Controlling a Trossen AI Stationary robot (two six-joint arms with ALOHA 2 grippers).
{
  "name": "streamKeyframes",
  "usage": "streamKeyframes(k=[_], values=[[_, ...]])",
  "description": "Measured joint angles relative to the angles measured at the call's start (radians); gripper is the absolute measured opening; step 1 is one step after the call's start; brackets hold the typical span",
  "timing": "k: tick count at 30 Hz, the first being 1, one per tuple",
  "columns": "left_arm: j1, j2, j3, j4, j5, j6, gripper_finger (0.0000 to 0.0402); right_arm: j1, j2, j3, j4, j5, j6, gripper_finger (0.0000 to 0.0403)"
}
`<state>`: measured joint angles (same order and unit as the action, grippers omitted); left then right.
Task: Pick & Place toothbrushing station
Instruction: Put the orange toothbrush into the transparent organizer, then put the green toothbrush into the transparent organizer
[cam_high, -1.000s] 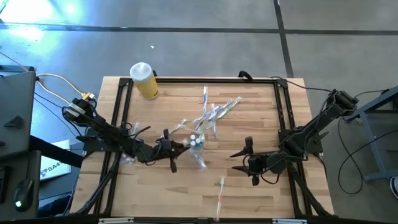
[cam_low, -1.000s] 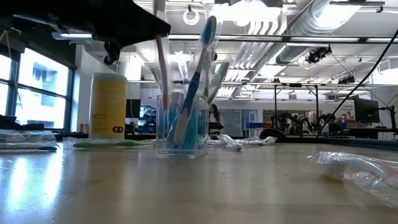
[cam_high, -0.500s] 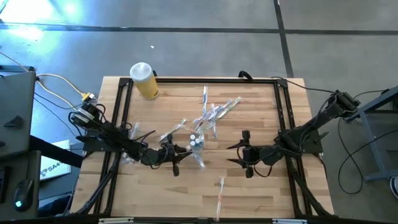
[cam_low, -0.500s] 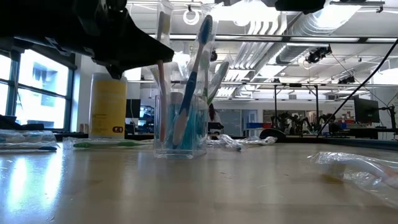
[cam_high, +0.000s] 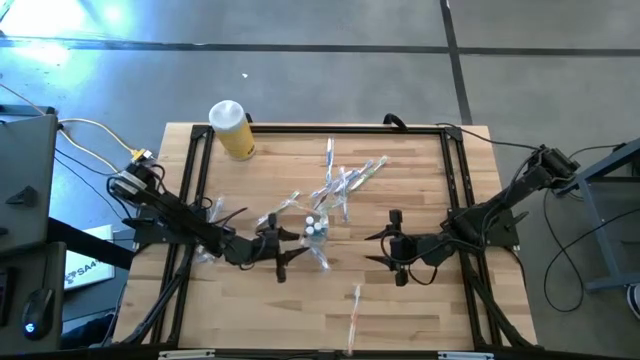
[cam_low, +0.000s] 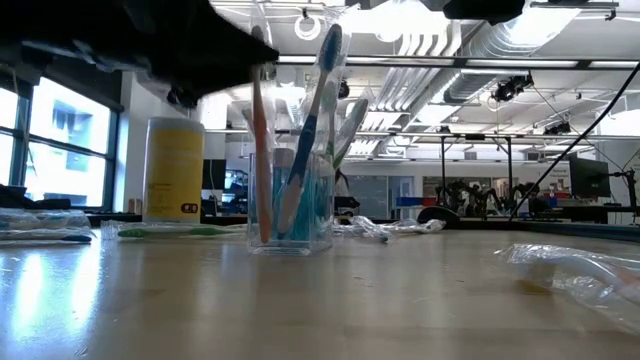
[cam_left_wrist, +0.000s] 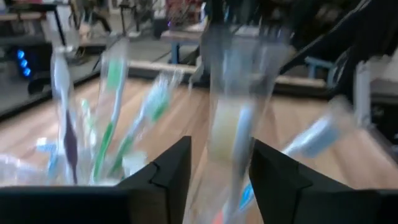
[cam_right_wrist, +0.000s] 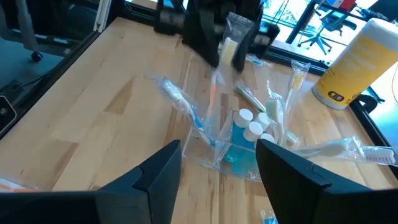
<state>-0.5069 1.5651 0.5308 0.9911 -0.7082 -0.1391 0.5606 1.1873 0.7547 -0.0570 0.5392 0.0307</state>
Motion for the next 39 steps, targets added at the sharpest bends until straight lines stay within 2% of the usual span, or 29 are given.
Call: streamKeyframes(k=[9,11,13,15,18,23,27,31,33,37,39], values=[[-0.004,-0.184,0.006,-0.147,0.013,0.084,0.0156,0.0,0.0,0.0,-0.017,0.0,0.0,0.0199],[-0.012,-0.242,0.015,-0.242,-0.013,0.12,0.0156,0.0,0.0,0.0,-0.017,0.0,-0.001,0.0199],[-0.013,-0.312,0.028,-0.408,-0.088,0.106,0.0156,0.0,0.0,0.0,-0.017,0.0,-0.001,0.0199],[-0.011,-0.378,0.045,-0.647,-0.172,-0.005,0.0156,0.0,0.0,0.0,-0.024,0.0,0.001,0.0199],[-0.009,-0.462,0.051,-0.962,-0.245,-0.231,0.0156,0.0,0.0,0.0,-0.043,0.0,0.003,0.0199],[-0.01,-0.498,0.044,-1.272,-0.314,-0.528,0.0156,-0.001,0.0,0.0,-0.048,0.0,0.002,0.0199],[0.012,-0.469,0.021,-1.343,-0.267,-0.618,0.0156,-0.001,0.0,0.0,-0.045,0.001,-0.004,0.0199],[0.106,-0.432,0.004,-1.324,-0.106,-0.622,0.0156,-0.013,0.0,0.0,-0.04,-0.001,-0.006,0.0199],[0.166,-0.402,0.004,-1.314,-0.044,-0.613,0.0156,-0.027,0.0,0.0,-0.038,-0.001,0.0,0.0199],[0.268,-0.348,0.002,-1.273,0.009,-0.548,0.0156,-0.058,0.0,0.0,-0.036,-0.043,0.028,0.0199],[0.322,-0.326,0.002,-1.23,0.098,-0.501,0.0156,-0.072,0.0,0.0,-0.036,-0.081,0.045,0.0199]])
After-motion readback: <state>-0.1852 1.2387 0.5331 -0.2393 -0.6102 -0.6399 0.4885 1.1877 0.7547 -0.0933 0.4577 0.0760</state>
